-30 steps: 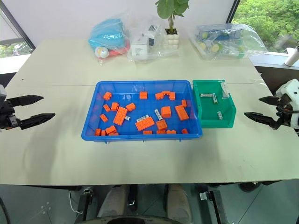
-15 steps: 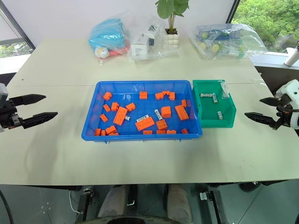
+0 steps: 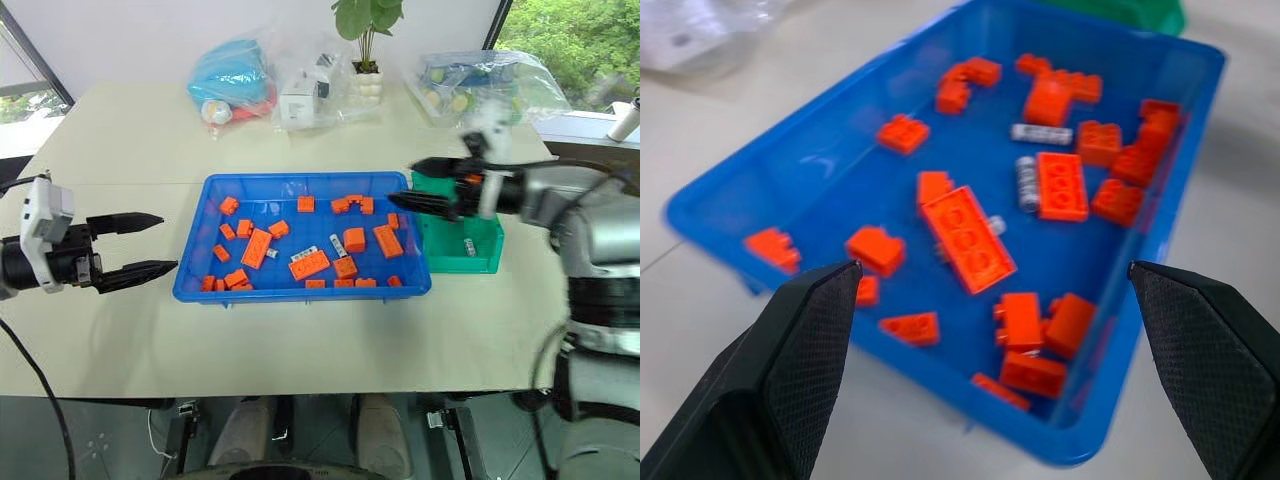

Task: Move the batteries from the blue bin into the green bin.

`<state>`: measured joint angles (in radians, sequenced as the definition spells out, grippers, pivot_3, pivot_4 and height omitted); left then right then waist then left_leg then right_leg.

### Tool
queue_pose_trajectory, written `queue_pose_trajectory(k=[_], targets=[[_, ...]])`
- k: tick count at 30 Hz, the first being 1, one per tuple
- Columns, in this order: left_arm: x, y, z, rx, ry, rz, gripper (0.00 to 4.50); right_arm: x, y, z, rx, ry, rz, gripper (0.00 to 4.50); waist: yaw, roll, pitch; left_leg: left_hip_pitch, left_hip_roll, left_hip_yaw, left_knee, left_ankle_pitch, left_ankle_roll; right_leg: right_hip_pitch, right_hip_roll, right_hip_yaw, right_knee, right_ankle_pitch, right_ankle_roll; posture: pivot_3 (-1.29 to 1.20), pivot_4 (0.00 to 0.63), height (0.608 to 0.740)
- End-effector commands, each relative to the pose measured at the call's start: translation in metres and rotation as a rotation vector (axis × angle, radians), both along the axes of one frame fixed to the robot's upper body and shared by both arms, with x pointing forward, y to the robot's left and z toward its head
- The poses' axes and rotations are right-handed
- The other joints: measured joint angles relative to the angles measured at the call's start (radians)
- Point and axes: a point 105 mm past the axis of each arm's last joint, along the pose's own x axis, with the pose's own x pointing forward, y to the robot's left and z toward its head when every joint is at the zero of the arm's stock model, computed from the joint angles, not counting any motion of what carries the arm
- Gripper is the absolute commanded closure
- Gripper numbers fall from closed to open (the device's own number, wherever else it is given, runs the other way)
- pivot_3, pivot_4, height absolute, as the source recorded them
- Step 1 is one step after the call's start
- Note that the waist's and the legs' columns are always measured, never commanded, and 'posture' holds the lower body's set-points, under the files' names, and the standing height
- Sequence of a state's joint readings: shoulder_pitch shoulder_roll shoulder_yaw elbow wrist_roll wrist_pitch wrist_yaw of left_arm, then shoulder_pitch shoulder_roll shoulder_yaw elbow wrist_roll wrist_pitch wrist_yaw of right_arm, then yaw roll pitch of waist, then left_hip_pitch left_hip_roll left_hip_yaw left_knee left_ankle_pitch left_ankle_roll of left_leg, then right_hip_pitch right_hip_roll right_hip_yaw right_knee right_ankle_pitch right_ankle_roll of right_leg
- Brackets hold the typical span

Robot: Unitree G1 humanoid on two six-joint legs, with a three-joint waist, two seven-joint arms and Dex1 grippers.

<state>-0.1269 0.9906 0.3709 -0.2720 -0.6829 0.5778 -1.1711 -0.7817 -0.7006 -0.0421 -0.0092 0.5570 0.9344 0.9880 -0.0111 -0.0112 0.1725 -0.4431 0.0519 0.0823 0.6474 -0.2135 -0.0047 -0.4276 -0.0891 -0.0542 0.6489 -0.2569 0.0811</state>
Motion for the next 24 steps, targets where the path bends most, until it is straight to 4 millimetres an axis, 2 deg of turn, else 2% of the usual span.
queue_pose_trajectory(k=[1, 5, 10, 19, 24], targets=[[0.000, -0.014, 0.008, 0.003, -0.034, -0.060, 0.00, 0.006, 0.042, -0.008, 0.044, 0.098, 0.020, 0.04, 0.001, 0.000, 0.000, -0.001, 0.000, 0.000, 0.000, 0.000, 0.000, 0.000, 0.000, 0.000, 0.000, 0.000, 0.000, 0.00, 0.150, 0.736], [0.005, -0.022, 0.003, 0.004, -0.036, -0.071, 0.00, 0.014, 0.084, -0.047, -0.022, 0.228, -0.019, 0.04, 0.002, -0.001, 0.000, -0.001, -0.001, -0.001, 0.000, 0.000, 0.000, 0.000, 0.000, 0.000, 0.000, 0.000, 0.000, 0.00, 0.150, 0.736], [0.008, -0.027, 0.001, 0.018, -0.050, -0.062, 0.00, 0.021, 0.113, -0.073, 0.020, 0.374, -0.050, 0.04, -0.002, -0.001, 0.000, -0.001, -0.001, -0.001, 0.001, 0.000, 0.000, 0.000, 0.001, 0.000, 0.001, 0.001, 0.001, 0.00, 0.150, 0.736], [0.011, -0.031, 0.008, 0.000, -0.073, -0.051, 0.00, 0.024, 0.151, -0.095, 0.141, 0.595, -0.050, 0.04, -0.006, -0.001, 0.000, -0.001, -0.001, -0.001, 0.000, 0.000, 0.000, 0.000, 0.001, 0.000, 0.002, 0.001, 0.001, 0.00, 0.150, 0.736], [0.013, -0.033, 0.009, -0.008, -0.081, -0.044, 0.00, 0.019, 0.167, -0.098, 0.166, 0.651, -0.024, 0.04, -0.005, -0.001, 0.000, -0.001, -0.001, -0.001, 0.000, 0.000, 0.000, 0.000, 0.001, 0.000, 0.002, 0.001, 0.001, 0.00, 0.150, 0.736]])
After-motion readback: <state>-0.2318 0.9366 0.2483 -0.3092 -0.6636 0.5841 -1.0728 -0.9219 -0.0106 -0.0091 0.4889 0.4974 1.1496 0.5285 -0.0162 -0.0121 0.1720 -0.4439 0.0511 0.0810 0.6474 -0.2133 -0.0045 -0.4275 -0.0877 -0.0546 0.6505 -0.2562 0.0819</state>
